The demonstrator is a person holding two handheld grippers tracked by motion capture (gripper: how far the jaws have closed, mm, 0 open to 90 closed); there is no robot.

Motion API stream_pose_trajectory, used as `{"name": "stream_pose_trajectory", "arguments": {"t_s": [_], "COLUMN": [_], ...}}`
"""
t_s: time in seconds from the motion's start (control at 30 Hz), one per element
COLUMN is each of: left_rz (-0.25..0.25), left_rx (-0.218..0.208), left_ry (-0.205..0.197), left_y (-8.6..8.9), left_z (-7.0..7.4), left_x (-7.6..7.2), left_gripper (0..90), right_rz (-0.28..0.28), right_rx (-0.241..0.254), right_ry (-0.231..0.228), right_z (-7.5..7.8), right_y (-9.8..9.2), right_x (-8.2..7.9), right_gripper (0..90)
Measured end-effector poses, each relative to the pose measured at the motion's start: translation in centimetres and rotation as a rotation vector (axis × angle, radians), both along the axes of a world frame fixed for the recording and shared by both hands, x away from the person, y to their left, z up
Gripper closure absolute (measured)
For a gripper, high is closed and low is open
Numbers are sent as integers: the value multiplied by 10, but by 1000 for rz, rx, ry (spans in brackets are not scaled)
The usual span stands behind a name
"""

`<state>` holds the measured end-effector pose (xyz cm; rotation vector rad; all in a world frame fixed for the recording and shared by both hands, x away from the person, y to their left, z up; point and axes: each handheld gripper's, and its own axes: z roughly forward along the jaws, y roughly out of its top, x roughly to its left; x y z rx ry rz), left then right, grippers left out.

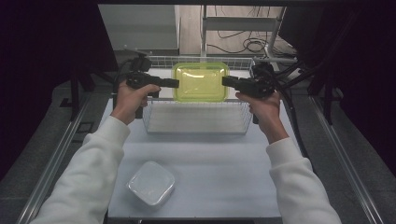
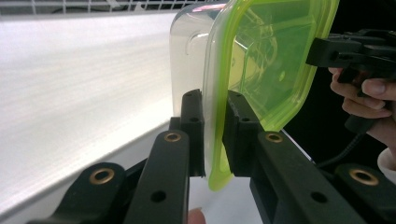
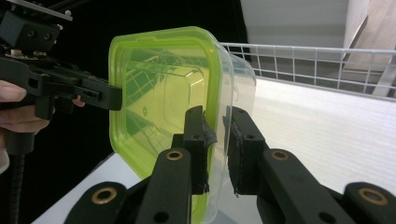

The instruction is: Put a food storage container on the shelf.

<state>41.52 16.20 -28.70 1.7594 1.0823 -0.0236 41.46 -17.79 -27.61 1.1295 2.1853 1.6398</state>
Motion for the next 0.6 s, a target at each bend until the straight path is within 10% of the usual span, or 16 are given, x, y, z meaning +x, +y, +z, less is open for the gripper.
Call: {"name": "stream_pose_trajectory", "arguments": {"t_s": [0.6], "left_rz": [9], "left_rx": [-18], "left_ry": [130], "left_y": [5], "left_z": [-11], "left_x": [52], "left_gripper": [799], "right_rz": [-16], "right_rx": [19], "right_ry": [155], "right_z": [-7], "right_y": [4], "right_x": [51], "right_gripper": [782]}}
